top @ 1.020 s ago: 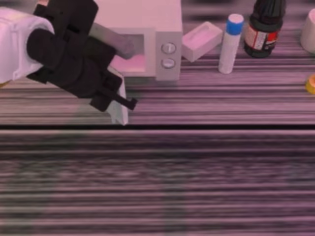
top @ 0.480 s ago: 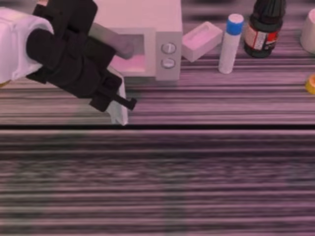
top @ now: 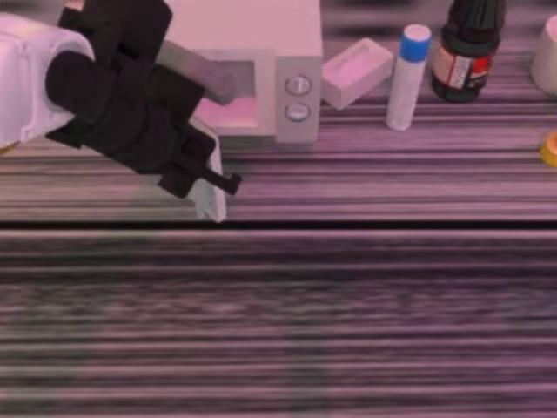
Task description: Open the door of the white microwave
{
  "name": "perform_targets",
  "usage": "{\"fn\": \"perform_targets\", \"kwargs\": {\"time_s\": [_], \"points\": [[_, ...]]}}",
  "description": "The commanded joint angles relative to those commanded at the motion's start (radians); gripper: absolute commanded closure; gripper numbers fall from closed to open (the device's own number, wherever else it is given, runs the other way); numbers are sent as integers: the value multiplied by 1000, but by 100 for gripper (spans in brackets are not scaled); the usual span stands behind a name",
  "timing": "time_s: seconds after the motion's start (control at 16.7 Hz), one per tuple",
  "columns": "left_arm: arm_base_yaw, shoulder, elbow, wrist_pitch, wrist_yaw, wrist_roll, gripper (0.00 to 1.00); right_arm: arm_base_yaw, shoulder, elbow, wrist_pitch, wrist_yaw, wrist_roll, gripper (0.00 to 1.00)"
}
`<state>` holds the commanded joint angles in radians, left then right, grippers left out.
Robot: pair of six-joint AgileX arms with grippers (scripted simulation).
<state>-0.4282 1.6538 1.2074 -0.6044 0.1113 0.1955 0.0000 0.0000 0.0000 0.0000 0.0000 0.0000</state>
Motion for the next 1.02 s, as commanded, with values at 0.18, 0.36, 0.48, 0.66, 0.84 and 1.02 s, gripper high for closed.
{"fn": "perform_targets", "kwargs": {"time_s": [0.18, 0.36, 0.48, 0.66, 0.84, 1.02], "points": [[3, -2, -5, -1, 13, 12, 100, 0, 0, 0, 0, 0, 0, 0], [24, -17, -19, -10, 39, 64, 100, 0, 0, 0, 0, 0, 0, 0], [45, -24, -36, -24, 61, 110, 100, 0, 0, 0, 0, 0, 0, 0], [68, -42, -47, -30, 91, 168, 100, 0, 0, 0, 0, 0, 0, 0], [73, -48, -47, -29, 97, 177, 100, 0, 0, 0, 0, 0, 0, 0], [73, -48, -47, -29, 97, 177, 100, 0, 0, 0, 0, 0, 0, 0]]}}
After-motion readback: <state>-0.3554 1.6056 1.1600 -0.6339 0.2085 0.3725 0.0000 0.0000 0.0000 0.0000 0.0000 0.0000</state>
